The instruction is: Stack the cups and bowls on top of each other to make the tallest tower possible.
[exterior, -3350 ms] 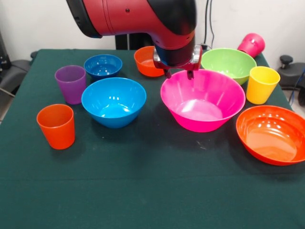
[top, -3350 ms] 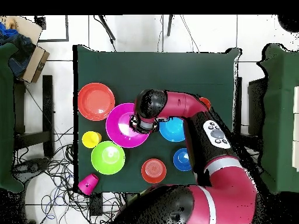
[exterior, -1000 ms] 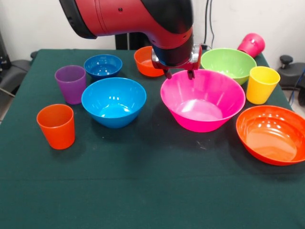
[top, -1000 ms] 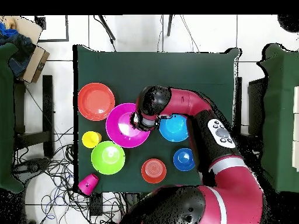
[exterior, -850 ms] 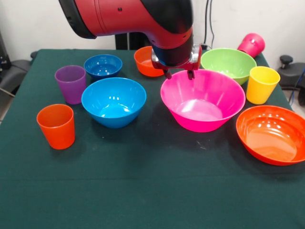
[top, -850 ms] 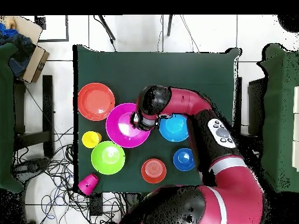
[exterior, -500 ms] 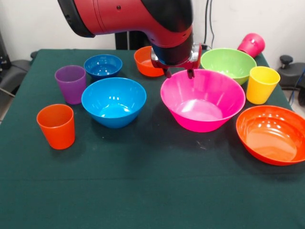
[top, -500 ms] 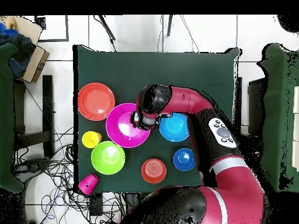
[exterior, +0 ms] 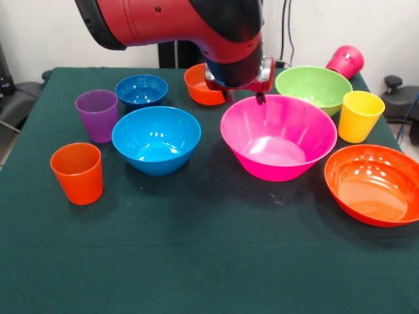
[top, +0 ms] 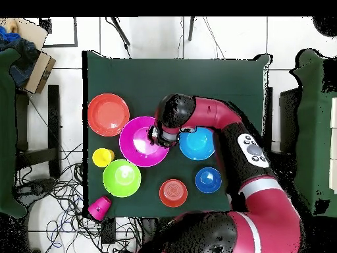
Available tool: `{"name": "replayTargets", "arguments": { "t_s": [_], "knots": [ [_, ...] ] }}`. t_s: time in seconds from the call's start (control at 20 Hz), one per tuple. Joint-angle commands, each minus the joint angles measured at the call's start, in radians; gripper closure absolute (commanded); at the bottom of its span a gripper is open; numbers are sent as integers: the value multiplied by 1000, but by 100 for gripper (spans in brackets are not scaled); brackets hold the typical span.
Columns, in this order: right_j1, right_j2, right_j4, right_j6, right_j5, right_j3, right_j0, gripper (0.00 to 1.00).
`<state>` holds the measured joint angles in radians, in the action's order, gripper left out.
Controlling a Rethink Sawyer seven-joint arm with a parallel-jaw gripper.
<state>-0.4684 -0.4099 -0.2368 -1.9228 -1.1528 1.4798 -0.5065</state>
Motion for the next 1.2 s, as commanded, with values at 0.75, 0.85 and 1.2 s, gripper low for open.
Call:
{"name": "replayTargets", "arguments": {
  "t_s": [0.75, 0.85, 1.2],
  "knots": [
    [-1, -66, -100, 231, -41, -46, -39, 0],
    [1, -66, -103, 231, -41, -49, -38, 0],
    [24, -64, -116, 228, -2, -42, -46, 0]
  ]
}}
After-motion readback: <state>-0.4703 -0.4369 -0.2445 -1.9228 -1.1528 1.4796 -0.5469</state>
